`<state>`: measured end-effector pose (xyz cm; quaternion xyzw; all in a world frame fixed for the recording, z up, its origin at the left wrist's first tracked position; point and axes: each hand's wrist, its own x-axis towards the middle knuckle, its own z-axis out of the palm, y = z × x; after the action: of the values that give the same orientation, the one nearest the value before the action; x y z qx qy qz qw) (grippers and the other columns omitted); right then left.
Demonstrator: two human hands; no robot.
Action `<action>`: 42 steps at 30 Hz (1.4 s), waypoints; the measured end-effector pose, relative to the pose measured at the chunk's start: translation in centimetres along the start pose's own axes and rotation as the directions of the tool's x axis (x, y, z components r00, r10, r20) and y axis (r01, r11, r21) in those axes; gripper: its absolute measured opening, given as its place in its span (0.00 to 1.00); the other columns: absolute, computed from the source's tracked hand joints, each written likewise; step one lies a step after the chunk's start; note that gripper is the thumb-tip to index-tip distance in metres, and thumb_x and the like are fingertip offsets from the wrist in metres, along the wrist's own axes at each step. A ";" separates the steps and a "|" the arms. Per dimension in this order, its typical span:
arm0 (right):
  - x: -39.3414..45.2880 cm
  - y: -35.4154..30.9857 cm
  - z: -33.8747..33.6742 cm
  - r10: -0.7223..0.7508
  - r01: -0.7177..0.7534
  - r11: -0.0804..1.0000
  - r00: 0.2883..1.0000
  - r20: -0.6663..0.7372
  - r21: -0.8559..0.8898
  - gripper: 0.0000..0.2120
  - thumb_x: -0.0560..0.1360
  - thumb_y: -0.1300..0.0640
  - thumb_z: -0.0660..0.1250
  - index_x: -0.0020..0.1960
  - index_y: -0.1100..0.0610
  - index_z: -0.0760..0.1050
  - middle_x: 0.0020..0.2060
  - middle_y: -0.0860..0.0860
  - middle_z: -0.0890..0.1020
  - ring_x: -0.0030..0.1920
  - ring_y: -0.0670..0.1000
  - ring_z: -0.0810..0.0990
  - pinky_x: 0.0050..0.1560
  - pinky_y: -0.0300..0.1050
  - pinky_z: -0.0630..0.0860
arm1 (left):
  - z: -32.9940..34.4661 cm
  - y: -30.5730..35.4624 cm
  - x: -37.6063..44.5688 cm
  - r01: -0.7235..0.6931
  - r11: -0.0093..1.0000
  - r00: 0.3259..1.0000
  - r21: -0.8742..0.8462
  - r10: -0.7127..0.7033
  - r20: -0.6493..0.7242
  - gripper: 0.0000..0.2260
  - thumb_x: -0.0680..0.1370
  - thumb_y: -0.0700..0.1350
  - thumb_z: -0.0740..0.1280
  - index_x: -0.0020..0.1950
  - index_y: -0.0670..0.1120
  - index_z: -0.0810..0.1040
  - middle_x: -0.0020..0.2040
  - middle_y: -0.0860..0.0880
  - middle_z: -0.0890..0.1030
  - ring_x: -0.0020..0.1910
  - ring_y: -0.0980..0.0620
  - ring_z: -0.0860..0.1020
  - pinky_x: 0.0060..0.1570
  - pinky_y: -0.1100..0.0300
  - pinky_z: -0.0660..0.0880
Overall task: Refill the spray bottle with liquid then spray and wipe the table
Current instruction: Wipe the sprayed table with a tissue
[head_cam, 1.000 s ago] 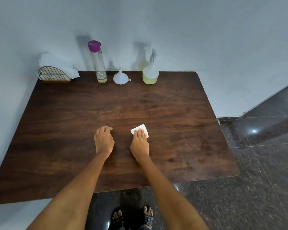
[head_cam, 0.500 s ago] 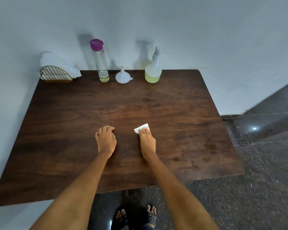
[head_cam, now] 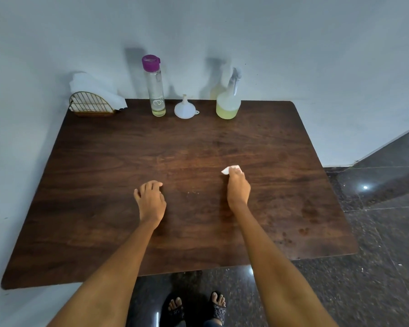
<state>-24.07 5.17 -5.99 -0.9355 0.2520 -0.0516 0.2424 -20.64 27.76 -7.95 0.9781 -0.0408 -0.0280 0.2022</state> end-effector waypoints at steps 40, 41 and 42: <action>-12.9 -1.5 4.8 -0.308 0.330 0.944 0.876 0.372 0.004 0.19 0.67 0.60 0.54 0.46 0.58 0.84 0.44 0.51 0.86 0.47 0.49 0.85 0.49 0.40 0.80 | 0.2 1.0 -6.7 -0.095 0.995 0.996 -0.022 0.095 -0.003 0.17 0.77 0.35 0.58 0.66 0.43 0.71 0.65 0.43 0.73 0.68 0.45 0.67 0.72 0.43 0.54; -12.9 -0.4 3.7 -0.323 0.377 0.921 0.877 0.357 -0.093 0.19 0.68 0.60 0.55 0.46 0.58 0.83 0.44 0.52 0.85 0.46 0.50 0.84 0.48 0.40 0.80 | 0.3 1.3 -6.9 -0.104 0.994 0.995 -0.017 0.104 0.005 0.17 0.77 0.35 0.58 0.66 0.43 0.71 0.65 0.43 0.73 0.68 0.45 0.67 0.73 0.43 0.54; -12.8 1.5 2.4 -0.321 0.392 0.901 0.889 0.325 -0.183 0.18 0.69 0.60 0.55 0.49 0.58 0.82 0.47 0.53 0.85 0.48 0.51 0.84 0.48 0.41 0.80 | 0.5 1.7 -7.0 -0.116 0.993 0.993 -0.017 0.116 0.010 0.17 0.78 0.35 0.58 0.66 0.43 0.71 0.65 0.43 0.73 0.68 0.45 0.67 0.72 0.42 0.54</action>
<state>-35.30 11.48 -8.51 -0.9858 0.0411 0.0722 0.1458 -27.76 26.64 -7.42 0.9723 -0.0982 -0.0217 0.2111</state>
